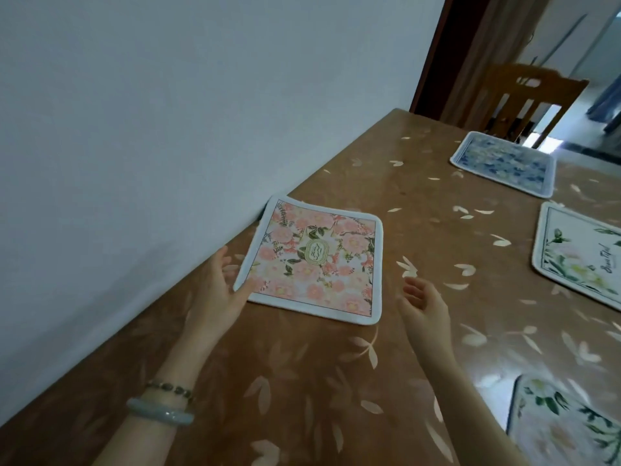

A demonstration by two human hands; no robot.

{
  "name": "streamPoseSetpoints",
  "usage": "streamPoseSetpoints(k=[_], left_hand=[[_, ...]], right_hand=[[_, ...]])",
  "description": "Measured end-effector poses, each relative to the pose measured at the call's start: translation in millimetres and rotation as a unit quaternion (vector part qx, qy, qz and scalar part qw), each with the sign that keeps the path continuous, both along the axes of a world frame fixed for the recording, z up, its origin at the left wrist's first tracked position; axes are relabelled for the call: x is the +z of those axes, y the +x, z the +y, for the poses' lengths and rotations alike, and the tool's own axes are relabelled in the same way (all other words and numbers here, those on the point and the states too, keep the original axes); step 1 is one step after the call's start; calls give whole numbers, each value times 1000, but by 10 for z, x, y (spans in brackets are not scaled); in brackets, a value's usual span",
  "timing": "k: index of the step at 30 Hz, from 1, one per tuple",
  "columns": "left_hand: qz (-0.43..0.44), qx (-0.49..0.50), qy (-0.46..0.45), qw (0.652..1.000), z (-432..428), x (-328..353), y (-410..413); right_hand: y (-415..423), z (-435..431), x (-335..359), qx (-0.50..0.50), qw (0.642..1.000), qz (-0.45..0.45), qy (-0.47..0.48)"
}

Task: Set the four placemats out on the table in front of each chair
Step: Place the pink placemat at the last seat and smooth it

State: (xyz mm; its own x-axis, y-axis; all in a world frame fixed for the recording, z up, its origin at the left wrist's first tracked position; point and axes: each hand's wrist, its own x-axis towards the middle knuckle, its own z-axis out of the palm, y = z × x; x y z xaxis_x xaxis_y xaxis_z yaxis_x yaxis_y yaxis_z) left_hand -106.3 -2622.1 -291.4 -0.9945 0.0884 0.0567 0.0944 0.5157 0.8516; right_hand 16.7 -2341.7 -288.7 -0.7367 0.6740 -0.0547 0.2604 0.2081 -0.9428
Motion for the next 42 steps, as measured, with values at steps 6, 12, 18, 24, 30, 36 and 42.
streamPoseSetpoints(k=[6, 12, 18, 24, 30, 36, 42], left_hand=[[-46, 15, 0, 999, 91, -400, -455], [-101, 15, -10, 995, 228, -667, -693], [-119, 32, -40, 992, 308, -726, -789], [-73, 77, -97, 990, 273, -635, -801], [-86, 87, -90, 988, 371, -566, -650], [-35, 140, -80, 986, 253, -359, -320], [-32, 157, -32, 987, 51, -135, 152]], right_hand=[[-357, 57, -357, -14, 999, -34, -25], [-610, 181, -624, -42, 993, -83, -65], [-748, 196, -756, -59, 986, -99, -118], [-757, 181, -762, -74, 985, -111, -108], [-702, 133, -589, -80, 991, -110, -6], [-436, 107, -385, -95, 993, -69, -16], [-83, 31, -126, -92, 994, -29, -50]])
